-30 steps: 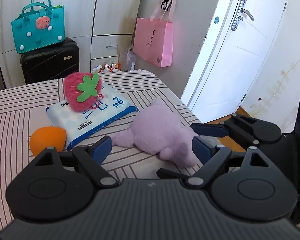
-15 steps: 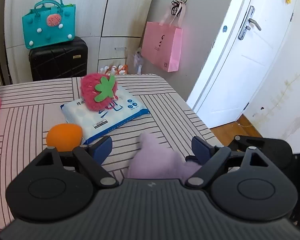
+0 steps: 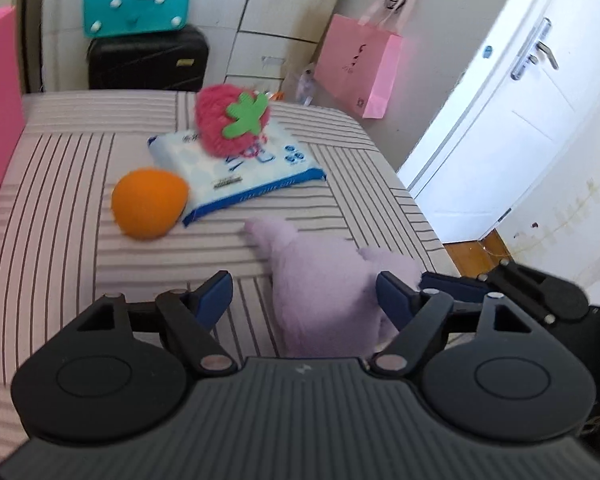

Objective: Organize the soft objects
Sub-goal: 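Grasp the lilac plush toy with the right tool while the left tool closes on it, then lift the lilac plush with both tools and carry it over the pink box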

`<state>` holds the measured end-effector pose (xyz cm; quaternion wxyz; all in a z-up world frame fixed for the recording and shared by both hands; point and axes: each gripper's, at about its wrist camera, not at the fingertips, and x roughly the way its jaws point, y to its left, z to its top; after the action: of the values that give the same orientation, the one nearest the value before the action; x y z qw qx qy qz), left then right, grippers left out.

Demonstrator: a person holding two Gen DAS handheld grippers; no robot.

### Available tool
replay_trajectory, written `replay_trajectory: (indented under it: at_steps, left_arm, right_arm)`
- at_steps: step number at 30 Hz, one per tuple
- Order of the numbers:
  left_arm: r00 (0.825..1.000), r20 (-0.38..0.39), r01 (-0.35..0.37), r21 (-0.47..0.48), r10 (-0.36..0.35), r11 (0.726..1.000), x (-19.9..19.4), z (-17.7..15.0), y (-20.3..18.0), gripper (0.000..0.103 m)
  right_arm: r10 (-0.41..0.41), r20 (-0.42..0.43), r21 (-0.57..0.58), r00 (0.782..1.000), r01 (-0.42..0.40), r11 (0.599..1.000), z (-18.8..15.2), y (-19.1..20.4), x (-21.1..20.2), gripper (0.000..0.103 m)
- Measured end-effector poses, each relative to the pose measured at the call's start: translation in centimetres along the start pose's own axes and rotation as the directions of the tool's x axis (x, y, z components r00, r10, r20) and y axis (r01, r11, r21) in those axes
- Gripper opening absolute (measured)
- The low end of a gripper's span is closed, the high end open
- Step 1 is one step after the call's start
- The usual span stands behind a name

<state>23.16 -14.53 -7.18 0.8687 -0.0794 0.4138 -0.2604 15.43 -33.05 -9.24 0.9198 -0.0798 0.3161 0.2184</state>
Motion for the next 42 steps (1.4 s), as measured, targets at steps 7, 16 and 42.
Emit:
replay_trajectory:
  at_steps: [7,16,42]
  left_arm:
    - [0.999,0.016,0.028,-0.051,-0.027,0.998,-0.2,-1.0,0.4,0.06]
    - [0.999,0.019,0.043,-0.01,-0.043,0.999,-0.4,-1.3,-0.5,0.044]
    - [0.995,0.096,0.032,0.011,-0.033,0.999,-11.5,-6.5,-1.6,0.046]
  right_arm:
    - [0.019,0.03,0.097,0.999,-0.022,0.995,0.5,0.9,0.1,0.074]
    - [0.016,0.01,0.122,1.0,-0.017,0.992,0.6,1.4,1.1,0.073]
    - [0.044,0.035,-0.028,0.998,-0.043,0.999,2.4,10.7,-6.6,0.087]
